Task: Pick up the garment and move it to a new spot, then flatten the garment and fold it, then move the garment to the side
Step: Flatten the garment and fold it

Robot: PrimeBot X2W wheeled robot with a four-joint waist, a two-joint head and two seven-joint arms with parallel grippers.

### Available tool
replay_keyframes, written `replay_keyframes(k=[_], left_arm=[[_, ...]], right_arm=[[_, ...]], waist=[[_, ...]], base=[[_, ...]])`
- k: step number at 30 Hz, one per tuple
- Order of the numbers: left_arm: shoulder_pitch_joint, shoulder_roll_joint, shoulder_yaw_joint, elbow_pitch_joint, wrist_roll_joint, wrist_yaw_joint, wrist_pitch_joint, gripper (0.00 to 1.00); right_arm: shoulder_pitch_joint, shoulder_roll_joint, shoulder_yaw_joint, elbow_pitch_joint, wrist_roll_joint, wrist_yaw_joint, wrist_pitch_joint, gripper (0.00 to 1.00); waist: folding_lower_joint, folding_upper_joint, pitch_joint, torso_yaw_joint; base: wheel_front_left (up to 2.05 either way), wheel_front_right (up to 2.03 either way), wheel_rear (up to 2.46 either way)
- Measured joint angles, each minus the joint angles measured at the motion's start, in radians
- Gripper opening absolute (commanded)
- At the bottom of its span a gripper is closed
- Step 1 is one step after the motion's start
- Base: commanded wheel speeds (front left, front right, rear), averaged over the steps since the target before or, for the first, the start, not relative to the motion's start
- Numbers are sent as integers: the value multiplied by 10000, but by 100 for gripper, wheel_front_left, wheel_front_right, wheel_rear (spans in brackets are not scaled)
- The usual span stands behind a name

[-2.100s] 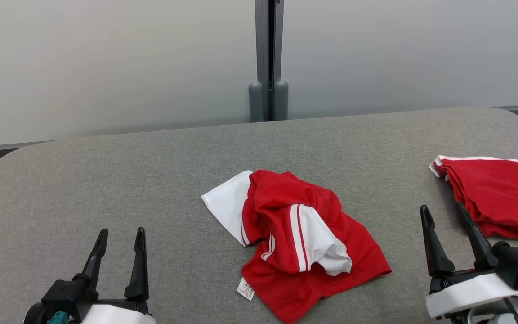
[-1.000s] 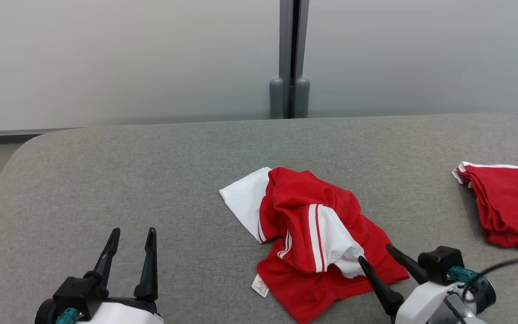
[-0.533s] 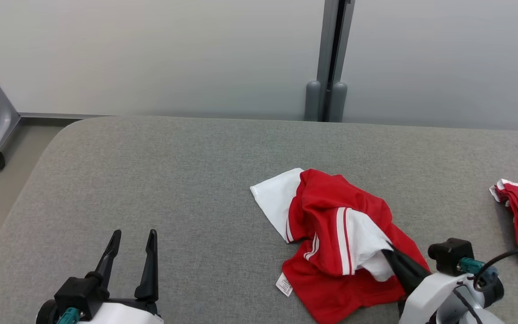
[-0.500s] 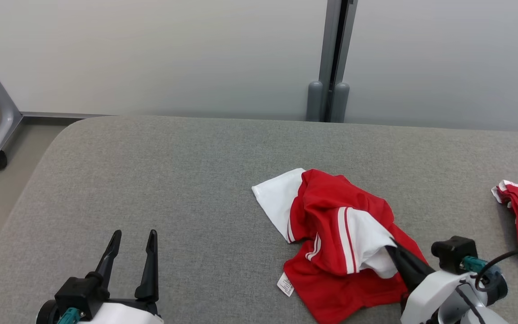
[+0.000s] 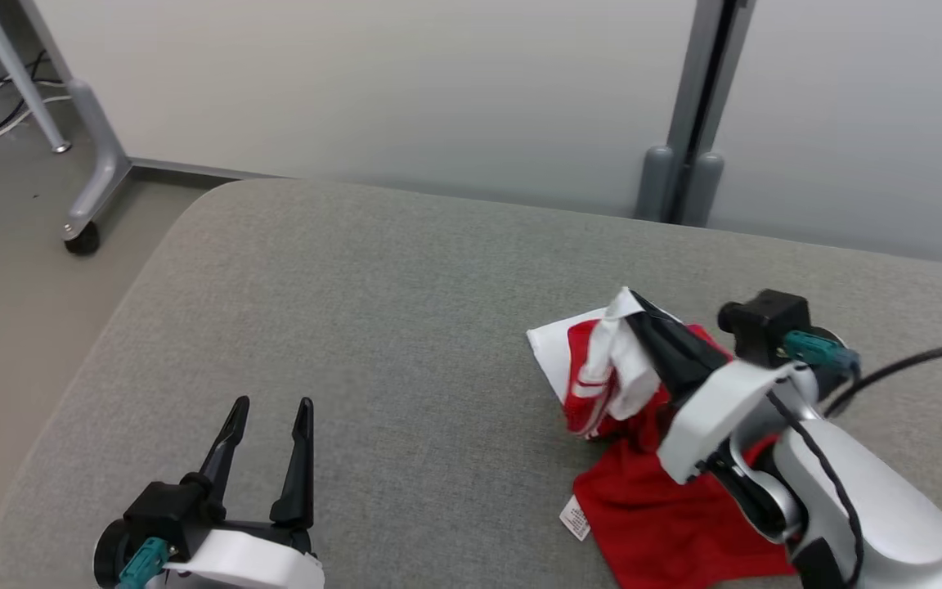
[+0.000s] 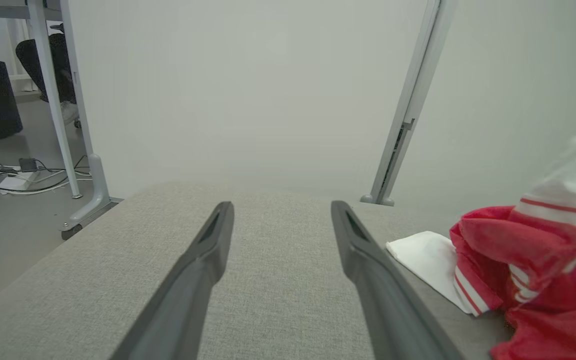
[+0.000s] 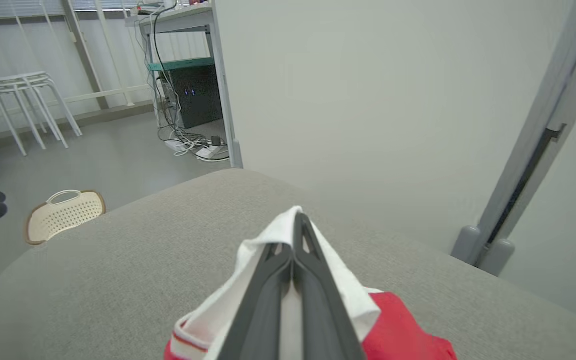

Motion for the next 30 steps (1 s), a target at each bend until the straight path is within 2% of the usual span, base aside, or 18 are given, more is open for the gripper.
replay_keyframes(k=[8, 16, 17, 18, 19, 23, 30], left_arm=[[-410, -288, 25, -50, 174, -121, 0, 100], [-586, -481, 73, -42, 313, -265, -2, 100], [-593, -493, 92, -33, 316, -268, -2, 100], [-596, -504, 117, -21, 318, -282, 0, 100], [-600, -516, 144, -15, 322, -282, 0, 100], [-628, -531, 270, 38, 430, -332, -2, 100], [-594, -545, 510, 157, 587, -426, 0, 100]], right_arm=[[-2032, 888, 2192, 2023, 1271, 0, -272, 0], [-3080, 1894, 4389, 3764, 2813, 0, -644, 0], [-3092, 1969, 4694, 3896, 3024, -2, -639, 23], [-3108, 2011, 4957, 4008, 3248, 0, -614, 53], [-3137, 2048, 5216, 4088, 3461, 0, -610, 100], [-3396, 2067, 5921, 4257, 4034, -2, -809, 100], [-3846, 1636, 6274, 3779, 4755, 0, -1496, 100]], waist=[[0, 0, 516, 1171], [1, 0, 1074, 2180], [0, 0, 1137, 2242], [0, 0, 1190, 2283], [1, 0, 1227, 2294], [0, 0, 1204, 2044], [0, 0, 890, 1117]], base=[[0, 0, 0], [0, 0, 0], [0, 0, 0], [0, 0, 0], [0, 0, 0], [0, 0, 0], [0, 0, 0]])
